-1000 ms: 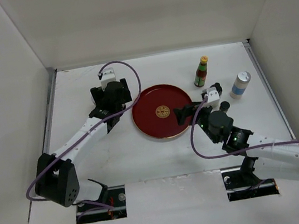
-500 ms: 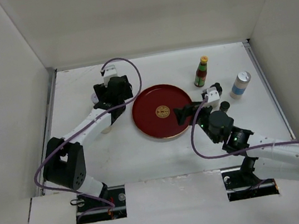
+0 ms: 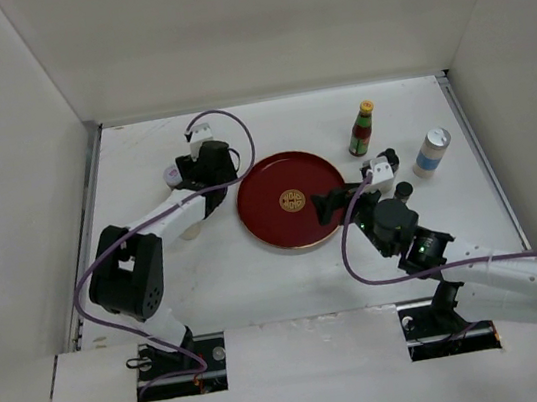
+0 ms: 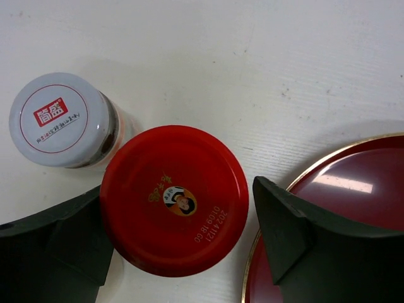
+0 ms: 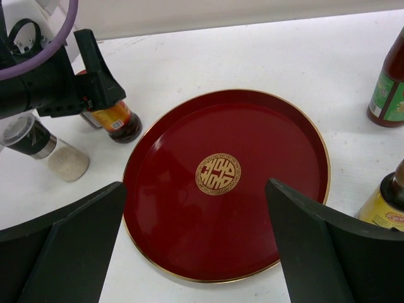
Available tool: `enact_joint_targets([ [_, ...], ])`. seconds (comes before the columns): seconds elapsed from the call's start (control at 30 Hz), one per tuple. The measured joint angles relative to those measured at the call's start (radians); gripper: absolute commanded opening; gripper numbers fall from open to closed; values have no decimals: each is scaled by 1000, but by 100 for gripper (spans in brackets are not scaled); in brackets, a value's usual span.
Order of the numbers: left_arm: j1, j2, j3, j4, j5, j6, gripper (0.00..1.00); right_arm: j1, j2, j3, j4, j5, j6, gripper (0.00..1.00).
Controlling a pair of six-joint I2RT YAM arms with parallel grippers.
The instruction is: Organize the condiment bottles
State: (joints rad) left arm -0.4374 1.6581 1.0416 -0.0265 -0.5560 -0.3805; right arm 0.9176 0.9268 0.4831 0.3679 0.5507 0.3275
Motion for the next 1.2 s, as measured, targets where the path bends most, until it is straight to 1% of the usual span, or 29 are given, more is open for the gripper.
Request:
enact_joint_targets([
  [0.1,6,0,0,3,10,-10,52,0,2,0,0,0,0,98],
  [0.13,8,0,0,6,14,-8,47,0,3,0,0,0,0,98],
  [0.2,11,-1,0,7,16,-12,42,0,3,0,0,0,0,98],
  [0.33,11,-19,-2,-2,25,-12,38,0,2,0,0,0,0,97],
  [0.47,5,-88,-4,-13,29,-12,37,0,2,0,0,0,0,97],
  [0.57,-20,-172,-3,-14,21,-7,37,0,-6,0,1,0,1,97],
  [0.67,-74,-231,14,-11,15,5,37,0,-19,0,6,0,1,96],
  [0.77,-135,-234,44,8,24,9,37,-2,-38,-3,9,2,1,96],
  [0.9,-196,-164,97,20,44,10,37,-13,-68,-11,16,11,2,96],
  [1.2,-256,119,256,23,69,15,37,-54,-90,-29,29,23,17,97],
])
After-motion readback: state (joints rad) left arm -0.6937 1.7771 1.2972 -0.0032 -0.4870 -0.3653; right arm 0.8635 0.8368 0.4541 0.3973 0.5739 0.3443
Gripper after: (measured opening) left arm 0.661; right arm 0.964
